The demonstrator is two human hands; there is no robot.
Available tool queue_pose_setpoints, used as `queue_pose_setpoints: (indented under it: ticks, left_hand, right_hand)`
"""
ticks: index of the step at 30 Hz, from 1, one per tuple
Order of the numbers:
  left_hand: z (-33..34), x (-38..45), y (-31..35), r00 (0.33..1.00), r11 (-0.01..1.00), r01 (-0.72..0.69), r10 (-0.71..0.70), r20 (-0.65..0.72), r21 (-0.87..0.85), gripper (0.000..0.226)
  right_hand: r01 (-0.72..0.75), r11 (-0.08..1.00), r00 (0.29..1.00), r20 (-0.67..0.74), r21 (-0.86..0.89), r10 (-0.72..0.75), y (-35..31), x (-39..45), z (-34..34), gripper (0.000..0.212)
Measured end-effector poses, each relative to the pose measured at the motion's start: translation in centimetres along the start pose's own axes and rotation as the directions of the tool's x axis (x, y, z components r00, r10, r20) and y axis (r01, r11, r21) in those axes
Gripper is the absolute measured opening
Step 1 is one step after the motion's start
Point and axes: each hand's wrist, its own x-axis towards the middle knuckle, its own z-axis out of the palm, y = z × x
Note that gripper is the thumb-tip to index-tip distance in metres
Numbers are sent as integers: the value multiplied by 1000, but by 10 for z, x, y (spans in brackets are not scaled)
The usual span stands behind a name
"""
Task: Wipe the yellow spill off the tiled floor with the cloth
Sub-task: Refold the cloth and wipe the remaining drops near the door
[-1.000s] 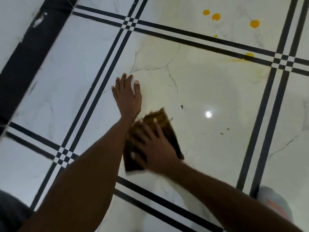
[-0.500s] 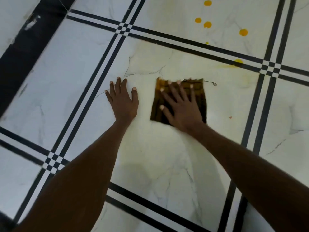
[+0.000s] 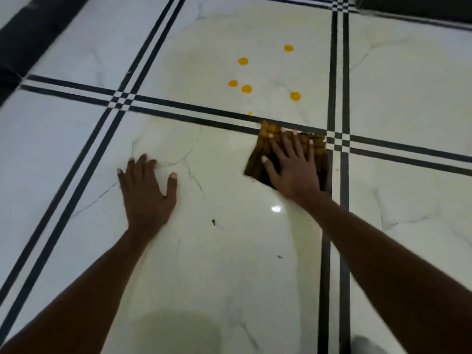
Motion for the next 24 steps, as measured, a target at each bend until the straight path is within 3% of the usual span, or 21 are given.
queue_pose_setpoints:
  ticks: [2, 4, 6, 8, 10, 12, 14, 15, 18, 20, 23, 24]
  left_hand:
    - [7, 9, 20, 998, 998, -52, 54, 36, -46, 66]
    - [16, 15, 40, 996, 994, -66, 72, 57, -90, 67]
    - [23, 23, 51, 996, 992, -71, 77, 54, -101, 68]
    - [29, 27, 55, 995, 996, -69, 73, 64, -57, 70]
    - [34, 26, 56, 996, 998, -62, 62, 63, -1, 71]
    - [36, 26, 57, 997, 998, -54, 53, 60, 14, 69]
    - [37, 26, 57, 997, 999, -48, 47, 58, 17, 67]
    - [36, 26, 58, 997, 999, -46, 45, 58, 15, 67]
    - [34, 28, 57, 998, 999, -22, 24, 65, -29, 66]
    - [33, 27, 56, 997, 998, -28, 31, 69, -52, 66]
    - [31, 27, 56, 995, 997, -31, 38, 91, -75, 66]
    - [31, 26, 57, 995, 997, -25, 31, 91, -66, 66]
  right_hand:
    - [61, 998, 998, 28, 2, -61, -35, -5, 5, 67]
    - [294, 956, 951, 98, 4, -293, -47, -38, 5, 65]
    - [488, 873, 858, 179, 11, -482, -28, -77, 2, 64]
    - [555, 831, 804, 235, 34, -546, 17, -89, -8, 65]
    - [419, 908, 892, 182, 9, -414, 60, -60, -15, 66]
    - [153, 988, 986, 71, -12, -152, 73, -2, -18, 71]
    - [-33, 999, 999, -2, 15, 33, 43, 56, -11, 72]
    - [-45, 999, 999, -23, 30, 45, 18, 77, -5, 71]
    - [203, 978, 978, 28, 42, -204, -68, 83, 6, 70]
    - [422, 906, 902, 82, 36, -424, -91, 44, 10, 65]
    - [619, 783, 759, 207, 61, -617, -51, -18, 0, 61]
    - [626, 778, 753, 212, 61, -622, -26, -20, -5, 61]
